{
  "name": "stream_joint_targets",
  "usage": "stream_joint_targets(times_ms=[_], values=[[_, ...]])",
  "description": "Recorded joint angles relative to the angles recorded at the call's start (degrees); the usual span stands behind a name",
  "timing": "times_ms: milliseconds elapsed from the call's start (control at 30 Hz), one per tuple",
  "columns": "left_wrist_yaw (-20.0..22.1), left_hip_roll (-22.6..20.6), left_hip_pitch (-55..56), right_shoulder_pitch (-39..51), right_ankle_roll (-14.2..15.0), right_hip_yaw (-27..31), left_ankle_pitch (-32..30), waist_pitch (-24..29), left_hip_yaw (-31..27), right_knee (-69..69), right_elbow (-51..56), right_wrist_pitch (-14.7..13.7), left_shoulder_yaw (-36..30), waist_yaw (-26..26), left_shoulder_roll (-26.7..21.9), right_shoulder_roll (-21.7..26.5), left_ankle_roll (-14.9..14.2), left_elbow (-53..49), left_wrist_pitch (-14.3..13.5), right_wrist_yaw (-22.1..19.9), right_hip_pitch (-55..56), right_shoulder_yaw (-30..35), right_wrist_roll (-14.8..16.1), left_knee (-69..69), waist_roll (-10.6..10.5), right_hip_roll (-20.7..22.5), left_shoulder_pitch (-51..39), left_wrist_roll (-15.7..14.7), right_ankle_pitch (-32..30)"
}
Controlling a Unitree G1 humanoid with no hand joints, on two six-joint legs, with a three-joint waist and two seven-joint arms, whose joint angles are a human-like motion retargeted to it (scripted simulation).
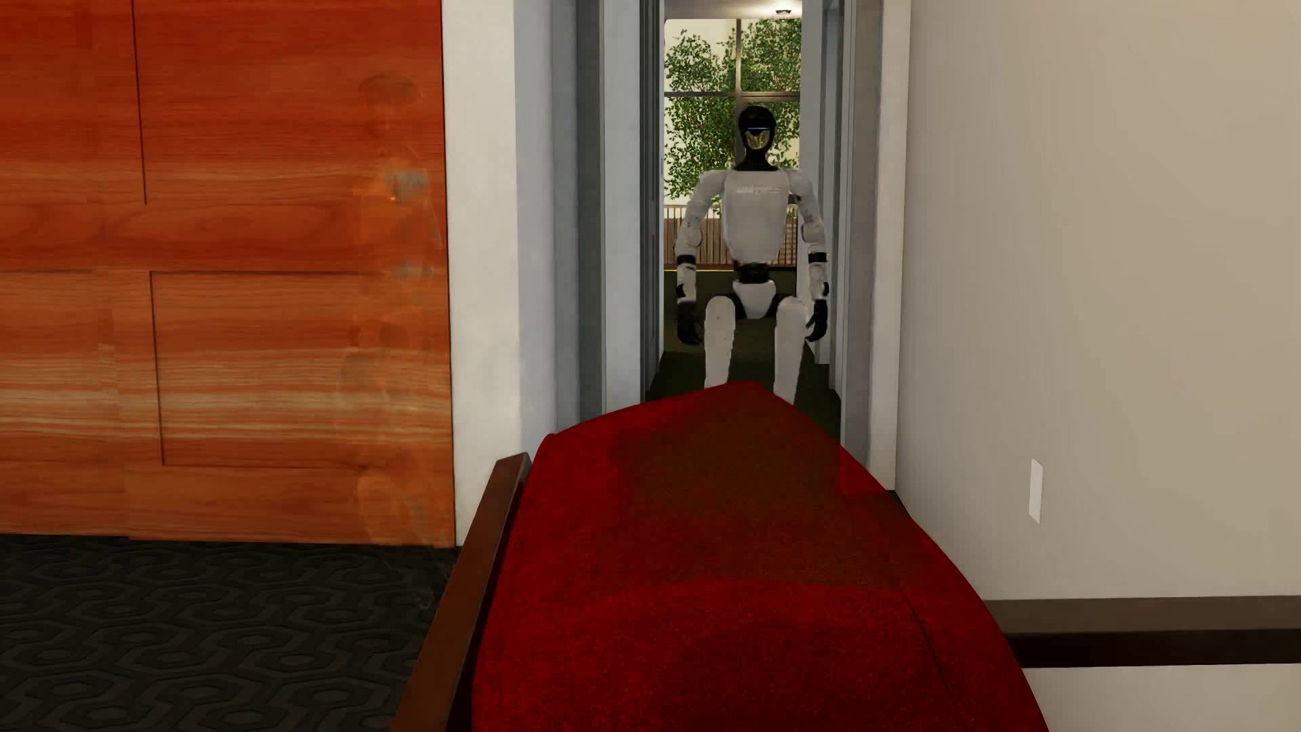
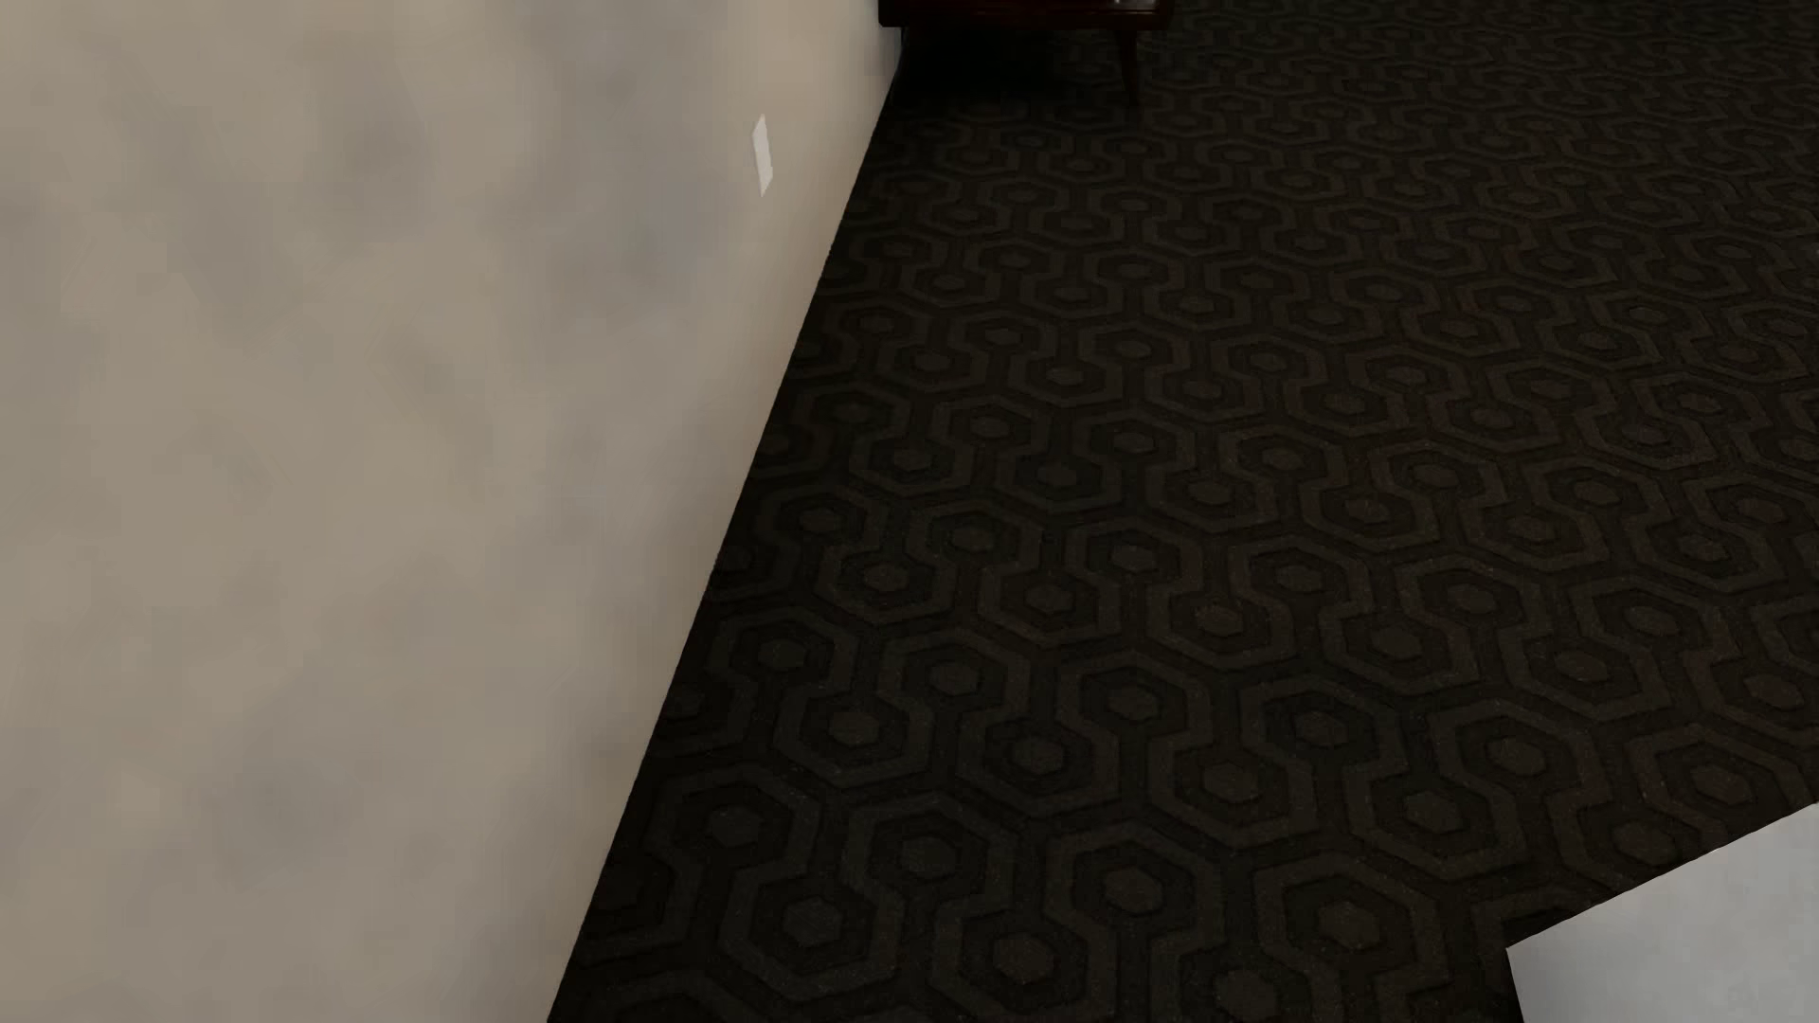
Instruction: Avoid the corner
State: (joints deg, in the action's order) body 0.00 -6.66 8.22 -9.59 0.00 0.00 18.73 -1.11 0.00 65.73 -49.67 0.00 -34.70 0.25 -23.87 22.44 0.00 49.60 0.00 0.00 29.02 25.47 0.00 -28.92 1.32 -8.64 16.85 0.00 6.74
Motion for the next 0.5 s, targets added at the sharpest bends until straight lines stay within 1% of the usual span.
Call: stream_joint_targets(times_ms=[67,100,133,200,300,400,433,500], values=[[0.0,0.9,-2.3,-0.8,0.0,0.0,1.1,0.7,0.0,11.1,1.3,0.0,0.0,-2.8,-0.6,-0.1,0.0,-0.4,0.0,0.0,6.1,-0.9,0.0,0.1,-1.4,1.1,0.3,0.0,6.3],[0.0,1.4,-3.2,-1.3,0.0,0.0,1.6,1.0,0.0,14.0,1.7,0.0,0.1,-4.2,-0.9,-0.1,0.0,-0.4,0.0,0.0,8.6,-1.1,0.0,-0.1,-2.0,1.9,0.4,0.0,7.9],[0.0,1.9,-4.0,-1.8,0.0,0.0,2.2,1.2,0.0,15.0,1.7,0.0,0.2,-5.4,-1.1,-0.1,0.0,-0.4,0.0,0.0,10.9,-1.1,0.0,-0.4,-2.6,2.6,0.3,0.0,7.6],[0.0,2.9,-5.5,-2.8,0.0,0.0,3.1,1.6,0.0,12.1,0.9,0.0,0.6,-7.6,-1.5,-0.2,0.0,-0.5,0.0,0.0,14.4,-0.6,0.0,-1.0,-3.2,4.0,-0.3,0.0,4.5],[0.0,4.0,-8.7,-3.8,0.0,0.0,3.9,2.2,0.0,0.3,-2.4,0.0,0.5,-9.8,-1.7,-0.5,0.0,-0.2,0.0,0.0,16.6,1.8,0.0,-0.7,-3.4,5.2,-2.1,0.0,-0.8],[0.0,4.5,-11.8,-4.8,0.0,0.0,3.5,2.2,0.0,-17.9,-4.9,0.0,-0.3,-11.9,-1.2,-0.4,0.0,-0.8,0.0,0.0,13.2,4.1,0.0,-0.3,-2.8,4.9,-3.6,0.0,-7.3],[0.0,4.5,-12.3,-5.3,0.0,0.0,3.2,1.9,0.0,-24.3,-5.2,0.0,-0.7,-12.7,-0.8,-0.2,0.0,-1.4,0.0,0.0,11.0,4.4,0.0,-0.4,-2.6,4.5,-3.8,0.0,-7.9],[0.0,4.6,-13.4,-6.5,0.0,0.0,2.5,0.6,0.0,-35.1,-5.5,0.0,-1.5,-13.9,0.1,-0.2,0.0,-3.0,0.0,0.0,5.9,4.3,0.0,-0.8,-2.1,3.6,-3.9,0.0,-6.0]])
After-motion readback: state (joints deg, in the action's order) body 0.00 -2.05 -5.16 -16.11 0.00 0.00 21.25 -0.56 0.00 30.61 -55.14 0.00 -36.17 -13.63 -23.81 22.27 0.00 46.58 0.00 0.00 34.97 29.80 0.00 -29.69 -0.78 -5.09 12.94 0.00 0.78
